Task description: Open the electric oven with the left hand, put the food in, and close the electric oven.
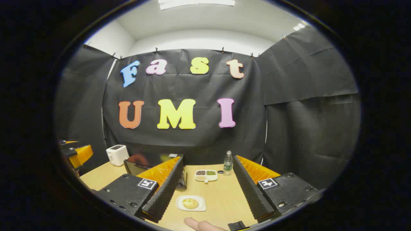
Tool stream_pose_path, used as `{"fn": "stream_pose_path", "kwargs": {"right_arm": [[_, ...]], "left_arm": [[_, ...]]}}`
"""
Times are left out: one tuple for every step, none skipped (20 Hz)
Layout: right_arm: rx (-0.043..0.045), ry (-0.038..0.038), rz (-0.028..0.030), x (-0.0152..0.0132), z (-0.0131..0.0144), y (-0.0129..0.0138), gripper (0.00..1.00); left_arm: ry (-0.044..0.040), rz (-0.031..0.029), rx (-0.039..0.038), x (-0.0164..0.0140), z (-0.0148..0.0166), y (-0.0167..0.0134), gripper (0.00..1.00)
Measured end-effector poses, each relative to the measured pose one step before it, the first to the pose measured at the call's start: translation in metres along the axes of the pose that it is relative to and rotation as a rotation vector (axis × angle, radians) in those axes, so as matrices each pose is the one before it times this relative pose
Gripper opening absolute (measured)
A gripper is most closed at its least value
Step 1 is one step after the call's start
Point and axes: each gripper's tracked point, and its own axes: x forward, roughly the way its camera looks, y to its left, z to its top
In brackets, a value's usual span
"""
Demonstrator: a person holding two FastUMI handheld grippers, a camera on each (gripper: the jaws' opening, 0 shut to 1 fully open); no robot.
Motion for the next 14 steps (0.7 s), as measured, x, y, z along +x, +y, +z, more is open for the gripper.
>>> {"fn": "stream_pose_path", "kwargs": {"right_arm": [[-0.00183,-0.00067,0.00093,0.00099,0.00011,-0.00156,0.96],[-0.00072,-0.00118,0.0,0.00036,-0.00037,-0.00149,0.96],[0.00243,-0.00281,-0.00099,0.00028,0.00096,-0.00154,0.96],[0.00069,-0.00054,0.00211,0.00109,-0.00106,-0.00029,0.96],[0.00138,0.00078,0.00395,0.00053,-0.00068,0.0002,0.96],[0.00049,0.00035,0.00214,0.00048,-0.00151,-0.00025,0.96],[0.00177,-0.00247,-0.00005,0.0011,0.00009,-0.00053,0.96],[0.00032,-0.0004,-0.00131,0.00227,-0.00173,-0.00138,0.96],[-0.00423,0.00428,0.00245,0.00136,-0.00191,0.00011,0.96],[-0.00323,0.00293,0.00382,0.00023,-0.00336,0.00146,0.96],[-0.0013,0.00229,0.00253,0.00197,-0.00066,0.00096,0.96],[0.00136,-0.00037,0.00105,0.00283,-0.00018,-0.00024,0.96],[0.00102,0.00048,0.0016,0.00206,0.00024,0.00003,0.96],[0.00245,-0.0009,0.0012,0.0026,0.00029,0.00023,0.96]], "left_arm": [[-0.00321,-0.0024,-0.00406,0.00135,0.00062,0.00059,0.95],[-0.00065,-0.01266,-0.00614,0.00197,0.00082,-0.0027,0.95],[0.00365,-0.00933,-0.00696,0.0011,-0.00162,-0.00221,0.95],[0.00359,0.00387,-0.00242,0.00052,0.00008,0.00084,0.95],[-0.00028,0.00716,0.00179,0.0015,0.00002,0.00377,0.95],[0.00058,0.00089,0.00186,0.00092,0.0005,0.00054,0.95],[-0.00177,-0.00475,0.00167,0.00083,0.00183,-0.00271,0.95],[-0.00209,-0.00263,0.00244,0.00191,0.00073,-0.00152,0.95],[-0.00086,0.00061,0.00214,0.0015,0.00046,0.00043,0.95],[0.00233,-0.00093,-0.00013,0.00108,-0.00008,-0.00073,0.95],[0.00028,-0.00631,0.00059,0.00333,-0.00078,-0.00235,0.95],[-0.00234,-0.0067,0.0023,0.00195,0.00078,-0.00219,0.95],[0.00096,-0.00458,0.00348,0.00415,-0.00114,-0.00135,0.95],[0.00584,-0.0045,0.0042,0.00584,-0.00269,-0.00212,0.95]]}}
